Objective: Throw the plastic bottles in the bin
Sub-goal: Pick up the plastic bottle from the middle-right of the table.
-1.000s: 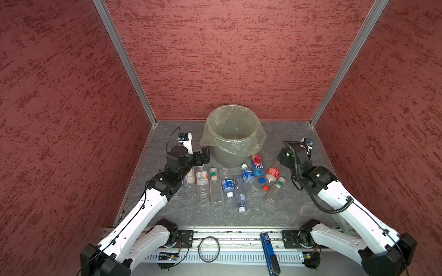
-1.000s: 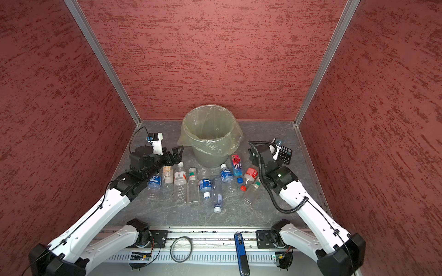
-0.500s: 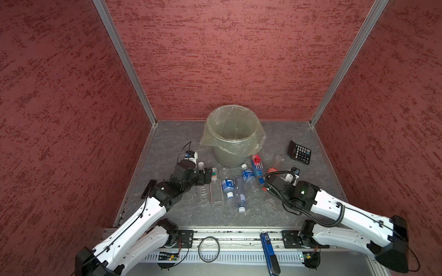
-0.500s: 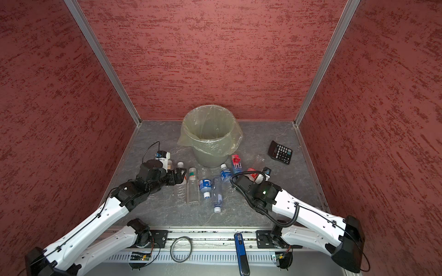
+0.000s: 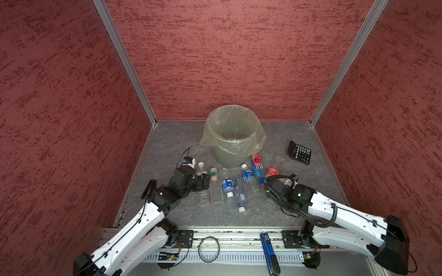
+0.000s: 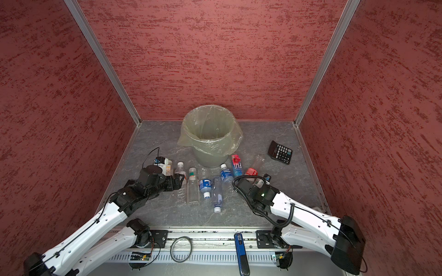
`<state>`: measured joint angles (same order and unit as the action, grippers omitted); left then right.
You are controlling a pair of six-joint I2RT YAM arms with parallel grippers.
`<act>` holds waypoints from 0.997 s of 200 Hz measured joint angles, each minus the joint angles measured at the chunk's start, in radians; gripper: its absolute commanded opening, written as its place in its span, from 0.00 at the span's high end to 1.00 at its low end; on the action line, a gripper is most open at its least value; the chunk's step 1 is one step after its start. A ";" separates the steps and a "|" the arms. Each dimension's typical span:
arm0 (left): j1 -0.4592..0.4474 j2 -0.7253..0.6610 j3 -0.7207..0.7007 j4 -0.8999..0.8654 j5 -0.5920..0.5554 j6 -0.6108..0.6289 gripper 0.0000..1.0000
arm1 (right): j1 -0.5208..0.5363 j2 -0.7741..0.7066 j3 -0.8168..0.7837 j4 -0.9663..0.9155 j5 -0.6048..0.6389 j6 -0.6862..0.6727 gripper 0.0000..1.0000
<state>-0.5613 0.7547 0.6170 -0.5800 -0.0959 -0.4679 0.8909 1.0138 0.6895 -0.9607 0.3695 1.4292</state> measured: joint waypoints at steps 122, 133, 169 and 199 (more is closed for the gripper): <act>0.001 -0.034 0.000 -0.044 -0.041 0.000 0.06 | -0.206 0.144 -0.042 0.165 -0.109 -0.222 0.24; 0.001 -0.037 0.000 -0.048 -0.044 -0.003 0.06 | -0.215 0.145 -0.048 0.175 -0.118 -0.230 0.27; 0.003 -0.033 -0.016 -0.048 -0.057 -0.015 0.06 | -0.244 0.150 -0.078 0.205 -0.142 -0.270 0.33; 0.011 -0.026 -0.040 -0.054 -0.068 -0.027 0.05 | -0.260 0.187 -0.079 0.227 -0.151 -0.309 0.43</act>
<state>-0.5499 0.7292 0.5766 -0.6342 -0.1635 -0.4946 0.6308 1.2011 0.6106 -0.7334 0.2180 1.1206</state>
